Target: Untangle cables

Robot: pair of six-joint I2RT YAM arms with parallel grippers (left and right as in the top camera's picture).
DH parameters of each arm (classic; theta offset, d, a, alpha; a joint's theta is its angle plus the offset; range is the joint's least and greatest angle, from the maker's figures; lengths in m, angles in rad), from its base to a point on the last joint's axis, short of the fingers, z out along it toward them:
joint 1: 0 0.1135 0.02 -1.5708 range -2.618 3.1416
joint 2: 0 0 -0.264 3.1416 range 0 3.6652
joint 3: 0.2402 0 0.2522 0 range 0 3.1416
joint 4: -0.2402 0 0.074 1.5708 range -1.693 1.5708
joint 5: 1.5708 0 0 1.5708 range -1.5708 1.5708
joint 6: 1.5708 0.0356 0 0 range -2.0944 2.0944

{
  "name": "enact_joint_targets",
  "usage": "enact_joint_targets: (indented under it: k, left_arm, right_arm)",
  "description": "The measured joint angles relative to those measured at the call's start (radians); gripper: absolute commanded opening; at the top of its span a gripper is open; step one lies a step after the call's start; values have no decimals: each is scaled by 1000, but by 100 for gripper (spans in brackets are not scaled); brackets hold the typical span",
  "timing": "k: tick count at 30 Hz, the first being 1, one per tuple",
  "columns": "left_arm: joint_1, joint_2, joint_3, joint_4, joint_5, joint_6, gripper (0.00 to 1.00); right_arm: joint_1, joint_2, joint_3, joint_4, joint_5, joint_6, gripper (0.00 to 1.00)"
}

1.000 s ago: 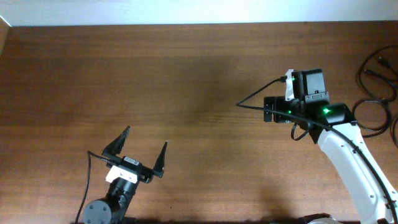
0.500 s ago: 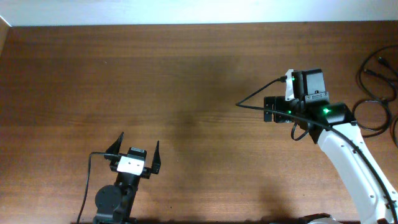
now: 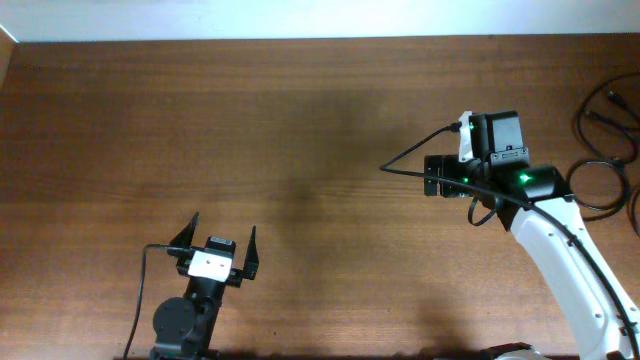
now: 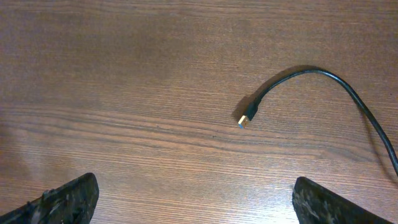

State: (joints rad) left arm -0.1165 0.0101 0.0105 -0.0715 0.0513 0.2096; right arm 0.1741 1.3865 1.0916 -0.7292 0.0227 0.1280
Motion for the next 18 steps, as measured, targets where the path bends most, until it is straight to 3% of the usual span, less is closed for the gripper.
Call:
enact_joint_targets:
  k: [14,18]
  left_arm:
    - [0,0,0,0,0,0,99]
    - [0,0,0,0,0,0,99]
  right_arm:
    - [0,-1,0,0,61,-13,99]
    - [1,-91,-1,39,98,-23,99]
